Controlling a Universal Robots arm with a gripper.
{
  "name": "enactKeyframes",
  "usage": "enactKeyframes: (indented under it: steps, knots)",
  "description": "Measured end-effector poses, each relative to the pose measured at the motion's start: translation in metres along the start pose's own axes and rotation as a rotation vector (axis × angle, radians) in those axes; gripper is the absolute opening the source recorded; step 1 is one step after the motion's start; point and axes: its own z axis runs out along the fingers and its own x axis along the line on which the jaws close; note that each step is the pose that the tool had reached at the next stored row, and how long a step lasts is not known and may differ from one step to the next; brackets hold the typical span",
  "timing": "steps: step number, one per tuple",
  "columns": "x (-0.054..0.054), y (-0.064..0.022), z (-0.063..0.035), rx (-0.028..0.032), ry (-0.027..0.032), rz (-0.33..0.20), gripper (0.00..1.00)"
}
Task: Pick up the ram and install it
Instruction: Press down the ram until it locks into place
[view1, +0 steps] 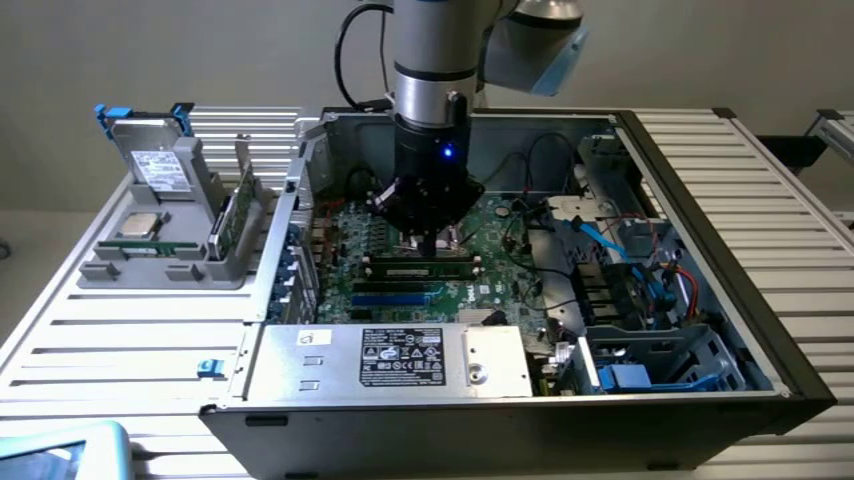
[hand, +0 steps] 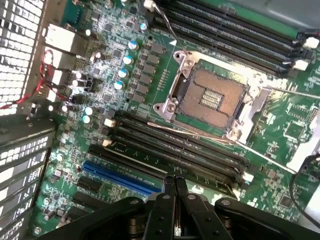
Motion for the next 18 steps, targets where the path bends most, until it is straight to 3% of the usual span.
enactKeyframes:
  steps: [1, 2, 5, 8, 13, 18]
  knots:
    - [0.0000, 0.0000, 0.0000, 0.0066, -0.0028, 0.007, 0.11]
    - [0.0000, 0.0000, 0.0001, 0.0091, -0.0050, 0.017, 0.11]
    - [-0.0001, 0.0000, 0.0001, 0.0110, -0.0089, 0.052, 0.11]
    - [0.0000, 0.0000, 0.0000, 0.0112, -0.0088, 0.091, 0.11]
    - [0.0000, 0.0000, 0.0002, 0.0085, -0.0050, 0.156, 0.11]
    - [0.0000, 0.0000, 0.0002, 0.0002, -0.0024, 0.215, 0.11]
